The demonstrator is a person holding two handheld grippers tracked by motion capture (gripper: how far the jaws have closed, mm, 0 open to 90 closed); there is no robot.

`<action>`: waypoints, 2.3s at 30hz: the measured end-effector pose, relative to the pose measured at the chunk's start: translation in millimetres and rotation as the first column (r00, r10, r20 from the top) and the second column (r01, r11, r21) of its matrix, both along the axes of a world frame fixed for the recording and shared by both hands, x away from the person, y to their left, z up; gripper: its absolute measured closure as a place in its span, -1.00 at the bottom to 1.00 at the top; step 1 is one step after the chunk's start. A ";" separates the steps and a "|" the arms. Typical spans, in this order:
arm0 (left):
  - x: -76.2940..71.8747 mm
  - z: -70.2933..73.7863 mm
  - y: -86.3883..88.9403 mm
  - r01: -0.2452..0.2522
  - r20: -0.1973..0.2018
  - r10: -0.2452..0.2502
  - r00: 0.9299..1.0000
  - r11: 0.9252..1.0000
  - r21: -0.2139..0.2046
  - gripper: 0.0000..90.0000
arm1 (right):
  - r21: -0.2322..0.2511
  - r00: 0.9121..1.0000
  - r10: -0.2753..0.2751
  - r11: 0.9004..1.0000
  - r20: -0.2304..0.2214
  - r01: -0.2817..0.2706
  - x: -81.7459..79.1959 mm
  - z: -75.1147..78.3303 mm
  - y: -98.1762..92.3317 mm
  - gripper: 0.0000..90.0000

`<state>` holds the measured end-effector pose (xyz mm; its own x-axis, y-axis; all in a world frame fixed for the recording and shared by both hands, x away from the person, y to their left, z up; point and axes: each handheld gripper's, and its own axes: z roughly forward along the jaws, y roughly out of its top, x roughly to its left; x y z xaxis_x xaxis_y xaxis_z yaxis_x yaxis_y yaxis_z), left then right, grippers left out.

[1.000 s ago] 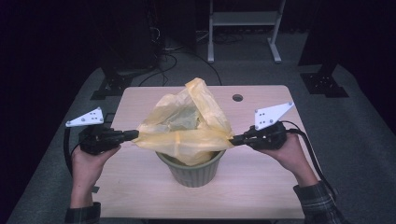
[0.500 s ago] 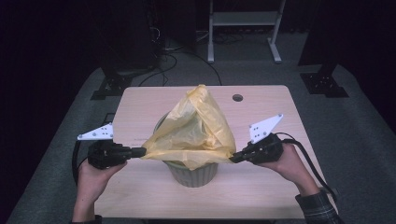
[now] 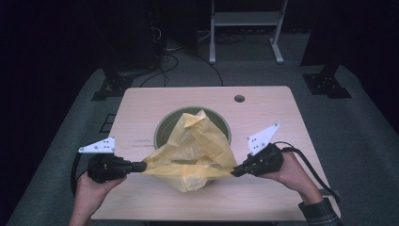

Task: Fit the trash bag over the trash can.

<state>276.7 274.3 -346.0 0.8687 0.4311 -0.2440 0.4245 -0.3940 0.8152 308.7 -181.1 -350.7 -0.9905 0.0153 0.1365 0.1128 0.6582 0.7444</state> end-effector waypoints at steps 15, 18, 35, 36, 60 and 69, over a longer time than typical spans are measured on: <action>3.7 -8.2 2.2 -0.090 0.050 0.088 0.995 0.994 0.057 0.71 | -0.072 0.995 -0.095 0.993 0.028 0.097 9.5 -16.5 -5.5 0.70; -5.3 4.6 3.8 -0.081 0.097 0.079 0.992 0.997 0.011 0.35 | -0.042 0.992 -0.123 0.991 0.029 0.124 8.7 -8.2 -14.1 0.42; -21.8 42.7 -53.2 0.066 0.243 -0.082 0.966 0.995 0.073 -0.15 | 0.178 0.956 -0.232 0.964 0.183 0.200 -8.9 48.5 -27.7 -0.20; -19.6 41.7 -56.5 0.079 0.238 -0.095 0.967 0.994 0.076 0.09 | 0.189 0.952 -0.228 0.964 0.205 0.190 -9.8 51.9 -23.8 -0.06; 76.2 52.2 -36.5 -0.124 0.235 0.135 0.963 0.990 -0.060 0.99 | 0.260 0.879 -0.452 0.876 0.152 0.406 72.3 49.6 -14.0 0.84; 102.2 33.9 -30.6 -0.224 0.231 0.220 0.948 0.975 -0.010 1.00 | 0.201 0.834 -0.526 0.846 0.167 0.493 98.0 26.1 0.4 0.90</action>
